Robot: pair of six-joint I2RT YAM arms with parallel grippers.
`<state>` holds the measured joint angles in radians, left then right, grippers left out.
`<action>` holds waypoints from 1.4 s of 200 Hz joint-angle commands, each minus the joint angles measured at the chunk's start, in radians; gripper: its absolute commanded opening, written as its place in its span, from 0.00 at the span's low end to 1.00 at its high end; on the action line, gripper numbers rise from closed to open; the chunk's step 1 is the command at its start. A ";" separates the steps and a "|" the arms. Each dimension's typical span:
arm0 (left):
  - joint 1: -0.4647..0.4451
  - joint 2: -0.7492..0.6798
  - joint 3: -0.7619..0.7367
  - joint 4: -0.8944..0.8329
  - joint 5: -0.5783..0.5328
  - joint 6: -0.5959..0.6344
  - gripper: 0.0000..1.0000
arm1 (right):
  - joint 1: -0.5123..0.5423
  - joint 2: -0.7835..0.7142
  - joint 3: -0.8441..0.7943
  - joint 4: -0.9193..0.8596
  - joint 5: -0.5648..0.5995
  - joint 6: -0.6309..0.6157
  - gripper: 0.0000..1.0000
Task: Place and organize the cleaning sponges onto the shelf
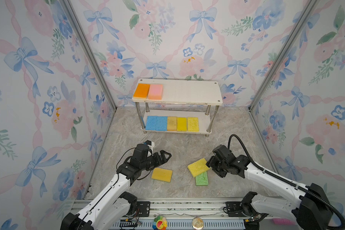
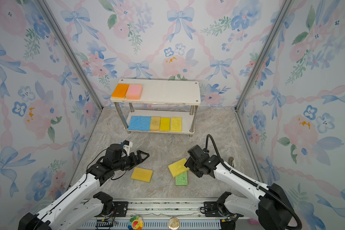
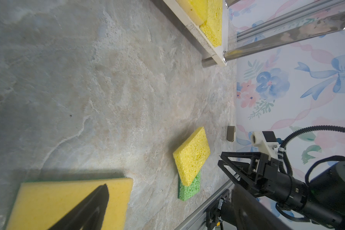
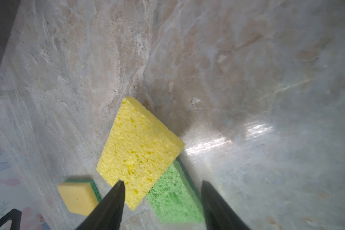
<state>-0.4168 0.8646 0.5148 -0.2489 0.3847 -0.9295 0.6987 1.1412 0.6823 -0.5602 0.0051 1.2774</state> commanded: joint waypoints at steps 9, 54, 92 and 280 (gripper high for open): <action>-0.001 0.003 0.017 0.010 -0.015 -0.014 0.98 | -0.011 0.020 -0.033 0.069 -0.005 0.015 0.63; -0.002 0.044 0.035 0.010 -0.007 0.001 0.98 | -0.007 0.043 -0.069 0.138 -0.007 0.039 0.60; -0.002 0.070 0.056 0.010 -0.001 0.013 0.98 | 0.008 0.063 -0.072 0.182 0.016 0.049 0.57; -0.001 0.065 0.055 0.010 0.003 0.009 0.98 | 0.033 0.107 -0.041 0.192 0.056 0.003 0.13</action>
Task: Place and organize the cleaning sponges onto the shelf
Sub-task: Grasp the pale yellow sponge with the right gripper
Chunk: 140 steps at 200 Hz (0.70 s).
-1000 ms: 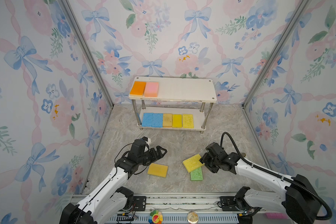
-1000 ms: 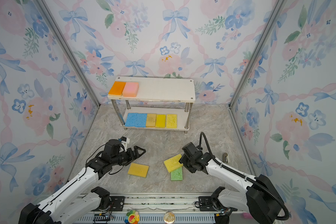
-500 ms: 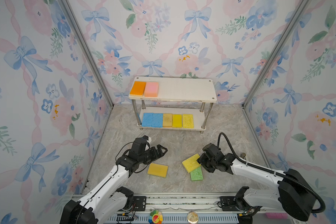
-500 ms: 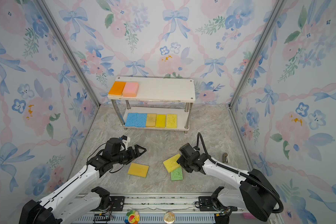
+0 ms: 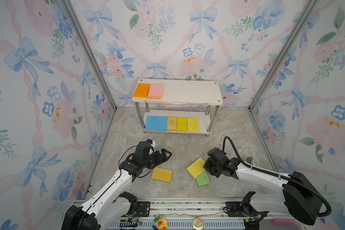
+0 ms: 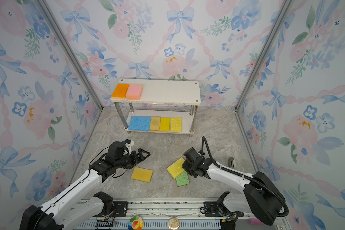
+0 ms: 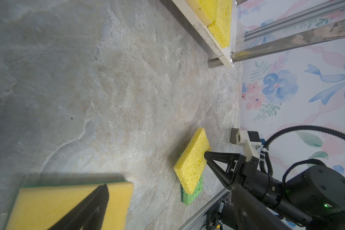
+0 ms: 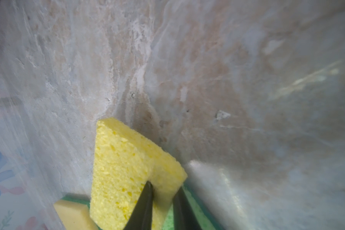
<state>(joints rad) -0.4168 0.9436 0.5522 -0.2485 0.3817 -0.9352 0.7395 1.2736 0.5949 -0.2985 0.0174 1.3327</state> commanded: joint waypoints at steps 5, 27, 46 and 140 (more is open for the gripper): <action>-0.002 -0.014 0.018 0.009 0.007 0.015 0.98 | -0.009 -0.032 0.061 -0.089 0.049 -0.069 0.11; -0.001 -0.016 0.029 0.011 0.019 0.026 0.98 | -0.030 -0.046 0.145 -0.161 0.046 -0.171 0.07; -0.001 -0.008 0.052 0.018 0.054 0.039 0.98 | -0.060 -0.045 0.239 -0.213 0.012 -0.291 0.05; -0.012 0.038 0.013 0.650 0.374 -0.310 0.93 | -0.225 0.100 0.732 -0.427 -0.569 -0.836 0.05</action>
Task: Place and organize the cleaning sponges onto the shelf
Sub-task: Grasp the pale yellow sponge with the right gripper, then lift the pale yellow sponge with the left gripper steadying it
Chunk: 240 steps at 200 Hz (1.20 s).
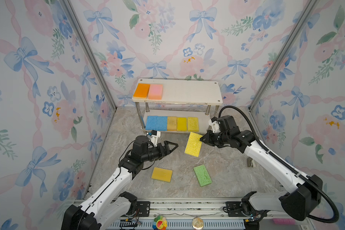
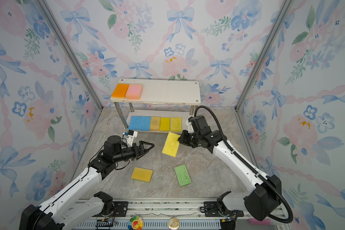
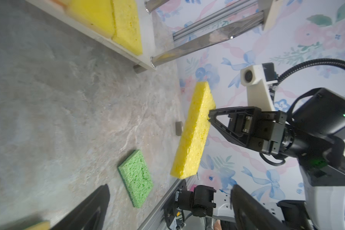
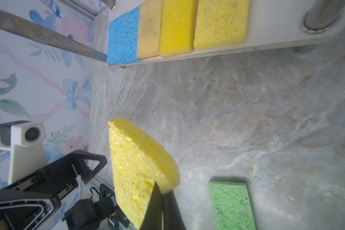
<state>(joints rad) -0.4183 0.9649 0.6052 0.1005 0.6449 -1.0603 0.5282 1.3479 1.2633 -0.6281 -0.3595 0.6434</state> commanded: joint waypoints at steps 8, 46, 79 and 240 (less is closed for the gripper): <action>-0.019 0.026 -0.029 0.305 0.112 -0.185 0.93 | -0.013 0.032 0.079 -0.096 -0.224 -0.153 0.05; -0.070 0.076 0.024 0.311 0.102 -0.169 0.90 | 0.014 0.069 0.137 -0.092 -0.288 -0.157 0.04; -0.092 0.119 0.040 0.323 0.088 -0.163 0.80 | 0.056 0.103 0.169 -0.076 -0.297 -0.146 0.04; -0.064 0.183 0.067 0.365 -0.017 -0.230 0.00 | 0.135 -0.023 0.047 -0.057 -0.175 0.117 0.52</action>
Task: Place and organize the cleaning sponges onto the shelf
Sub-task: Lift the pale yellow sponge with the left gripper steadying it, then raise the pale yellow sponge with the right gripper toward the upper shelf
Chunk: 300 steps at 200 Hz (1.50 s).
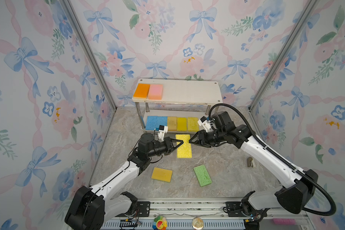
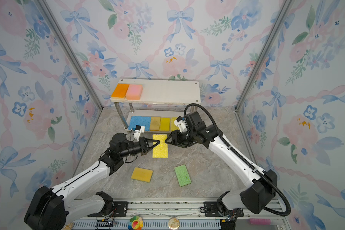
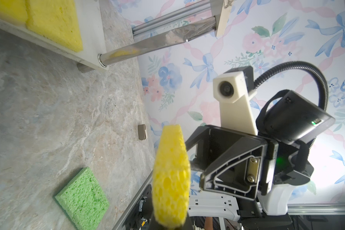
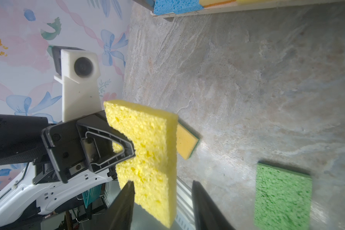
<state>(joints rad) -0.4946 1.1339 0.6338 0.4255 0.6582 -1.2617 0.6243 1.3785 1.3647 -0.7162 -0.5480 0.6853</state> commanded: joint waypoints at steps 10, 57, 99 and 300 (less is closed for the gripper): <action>0.017 0.017 0.041 0.046 -0.034 -0.037 0.00 | 0.056 -0.063 -0.074 0.047 0.017 0.089 0.53; 0.027 0.027 0.087 0.069 -0.035 -0.066 0.00 | 0.104 -0.069 -0.108 0.088 0.035 0.114 0.54; 0.028 0.009 0.080 0.071 -0.039 -0.075 0.00 | 0.107 -0.064 -0.111 0.122 0.039 0.123 0.48; 0.029 -0.023 0.102 0.070 -0.046 -0.036 0.54 | 0.106 -0.141 -0.069 0.041 0.110 0.080 0.00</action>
<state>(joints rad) -0.4709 1.1309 0.7025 0.4747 0.5995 -1.3365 0.7219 1.2766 1.2610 -0.6247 -0.4755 0.7959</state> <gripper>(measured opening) 0.387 0.045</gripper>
